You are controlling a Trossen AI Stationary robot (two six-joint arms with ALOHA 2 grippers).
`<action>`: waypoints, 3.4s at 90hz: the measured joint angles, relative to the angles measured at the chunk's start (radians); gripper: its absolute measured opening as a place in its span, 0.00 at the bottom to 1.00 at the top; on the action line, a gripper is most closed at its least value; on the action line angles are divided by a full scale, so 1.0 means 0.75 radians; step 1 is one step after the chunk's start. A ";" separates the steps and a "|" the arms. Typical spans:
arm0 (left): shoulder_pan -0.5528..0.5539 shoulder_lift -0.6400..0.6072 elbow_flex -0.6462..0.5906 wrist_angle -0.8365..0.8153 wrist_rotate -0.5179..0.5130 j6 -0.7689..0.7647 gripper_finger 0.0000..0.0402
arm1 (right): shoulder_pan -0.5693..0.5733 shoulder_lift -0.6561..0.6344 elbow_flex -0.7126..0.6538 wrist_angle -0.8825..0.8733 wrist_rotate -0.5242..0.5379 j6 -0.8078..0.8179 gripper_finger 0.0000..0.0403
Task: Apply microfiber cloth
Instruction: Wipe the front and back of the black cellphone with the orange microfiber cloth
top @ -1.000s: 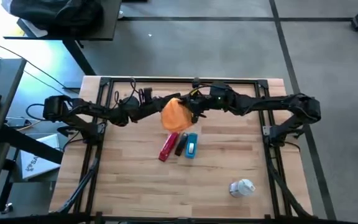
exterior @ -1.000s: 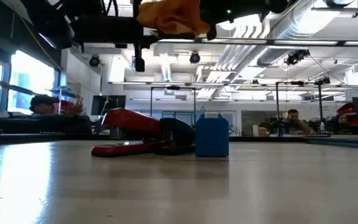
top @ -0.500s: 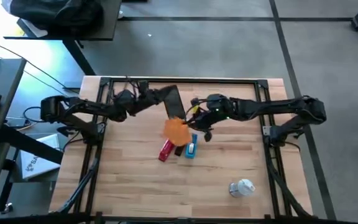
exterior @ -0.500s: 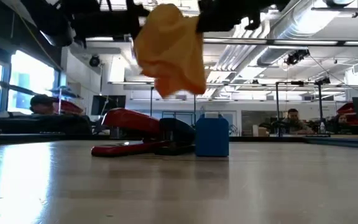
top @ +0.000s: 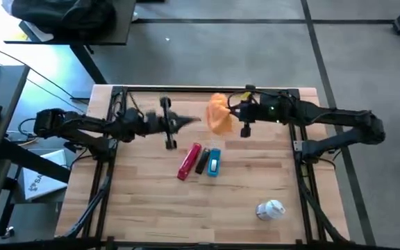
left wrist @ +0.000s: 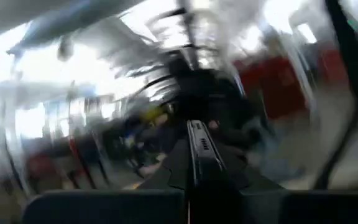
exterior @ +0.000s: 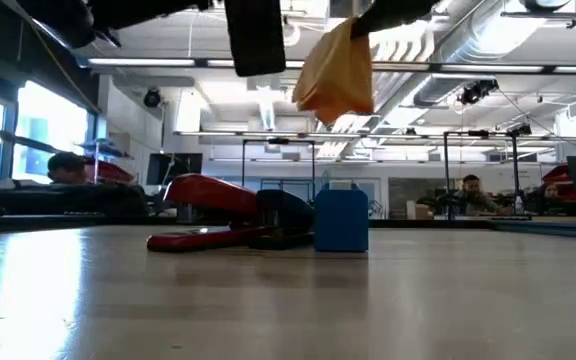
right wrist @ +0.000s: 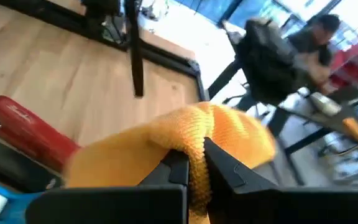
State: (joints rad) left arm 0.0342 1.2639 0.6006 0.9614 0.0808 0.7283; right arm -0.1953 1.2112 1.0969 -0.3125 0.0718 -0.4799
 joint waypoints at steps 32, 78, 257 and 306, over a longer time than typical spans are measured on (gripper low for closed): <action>-0.162 0.161 0.008 -0.238 -0.443 1.264 0.02 | -0.073 0.239 0.000 0.321 -0.419 -0.050 0.00; -0.232 0.409 0.022 -0.091 -0.487 1.714 0.02 | 0.149 0.418 0.002 0.582 -0.375 -0.288 0.00; -0.419 0.401 0.028 0.044 -0.455 1.537 0.02 | 0.167 0.376 0.001 0.535 -0.180 -0.201 0.00; -0.442 0.398 0.035 0.035 -0.368 1.367 0.02 | 0.087 0.221 -0.001 0.625 -0.180 -0.408 0.00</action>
State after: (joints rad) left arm -0.2973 1.5623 0.6270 0.9876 -0.1956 1.7536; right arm -0.1297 1.3771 1.0963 0.1561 -0.0634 -0.7862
